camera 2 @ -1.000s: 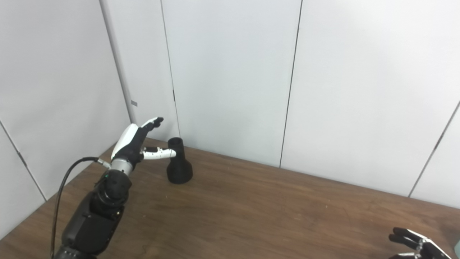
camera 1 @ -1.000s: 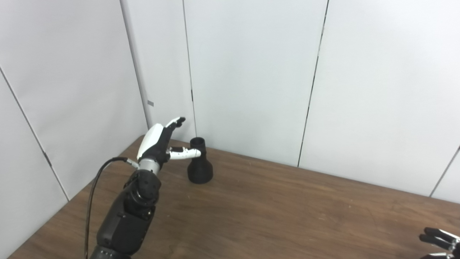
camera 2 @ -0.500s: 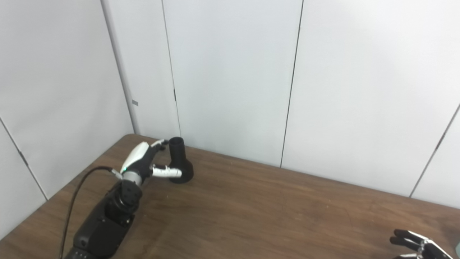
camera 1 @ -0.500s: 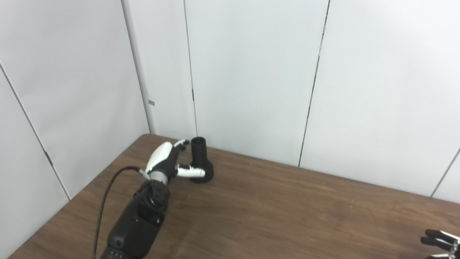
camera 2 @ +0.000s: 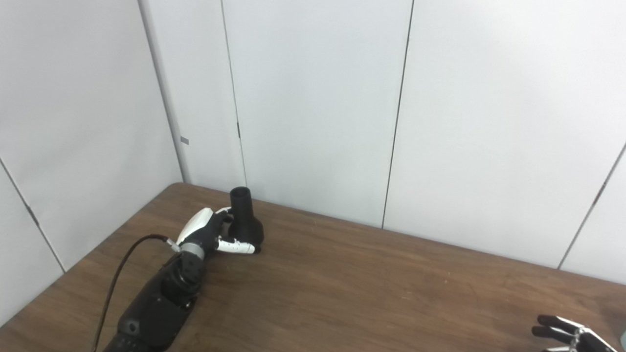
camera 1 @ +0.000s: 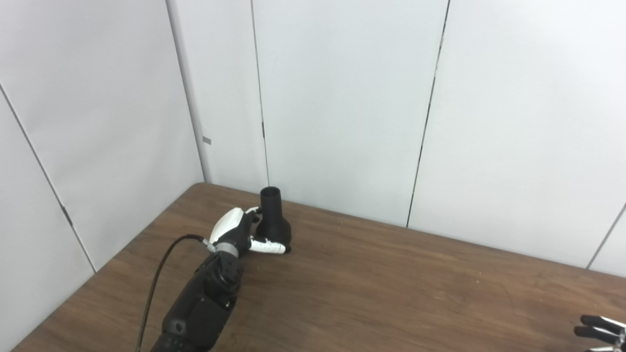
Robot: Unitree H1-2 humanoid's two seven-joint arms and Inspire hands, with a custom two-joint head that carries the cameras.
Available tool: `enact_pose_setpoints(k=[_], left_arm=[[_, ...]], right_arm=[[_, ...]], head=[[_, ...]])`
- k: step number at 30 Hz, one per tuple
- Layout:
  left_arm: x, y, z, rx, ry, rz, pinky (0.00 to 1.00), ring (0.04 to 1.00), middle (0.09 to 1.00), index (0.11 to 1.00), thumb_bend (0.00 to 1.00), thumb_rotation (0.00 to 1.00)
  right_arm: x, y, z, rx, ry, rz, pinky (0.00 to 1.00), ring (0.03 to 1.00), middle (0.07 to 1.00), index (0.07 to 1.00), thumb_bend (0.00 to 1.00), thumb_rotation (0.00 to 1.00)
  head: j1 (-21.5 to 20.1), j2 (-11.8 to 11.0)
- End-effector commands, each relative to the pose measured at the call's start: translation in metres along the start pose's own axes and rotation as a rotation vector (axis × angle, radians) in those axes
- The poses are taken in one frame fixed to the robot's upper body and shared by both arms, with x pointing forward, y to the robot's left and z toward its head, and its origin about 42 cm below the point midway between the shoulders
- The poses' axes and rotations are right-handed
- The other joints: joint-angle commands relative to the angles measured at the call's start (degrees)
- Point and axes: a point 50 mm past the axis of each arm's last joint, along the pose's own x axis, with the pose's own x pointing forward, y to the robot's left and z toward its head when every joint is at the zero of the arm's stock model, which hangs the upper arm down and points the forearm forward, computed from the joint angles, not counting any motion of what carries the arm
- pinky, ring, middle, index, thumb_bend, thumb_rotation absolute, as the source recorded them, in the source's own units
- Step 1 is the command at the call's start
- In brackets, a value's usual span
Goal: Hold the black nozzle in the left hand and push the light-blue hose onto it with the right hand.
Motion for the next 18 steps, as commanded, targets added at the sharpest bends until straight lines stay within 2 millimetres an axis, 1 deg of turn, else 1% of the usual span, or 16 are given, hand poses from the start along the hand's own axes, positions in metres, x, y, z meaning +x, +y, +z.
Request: enact_pose_setpoints(k=[1,5,13,18], left_arm=[[0.0128,0.0275,0.0172,0.021,-0.045,0.089,0.97,0.92,0.866,0.905,0.93,0.3],[0.0187,0.0265,0.0159,0.028,-0.03,0.081,1.0,0.923,0.865,0.905,0.92,0.29],[0.0213,0.0213,0.0219,0.011,-0.043,0.068,0.99,0.907,0.853,0.892,0.91,0.28],[0.0222,0.0181,0.0192,0.008,-0.049,0.059,1.0,0.9,0.848,0.884,0.91,0.27]], right_arm=[[0.0064,-0.0053,0.0198,-0.025,-0.096,0.003,0.32,0.459,0.628,0.643,0.61,0.0],[0.0054,-0.0053,0.0199,-0.024,-0.095,0.002,0.32,0.458,0.627,0.64,0.62,0.0],[0.0021,-0.0069,0.0222,-0.026,-0.096,0.002,0.32,0.457,0.626,0.639,0.62,0.0],[0.0006,-0.0062,0.0239,-0.028,-0.094,0.0,0.32,0.458,0.625,0.637,0.62,0.0]], head=[[-0.3,0.0],[-0.5,0.4],[-0.9,0.9],[-0.9,1.4]])
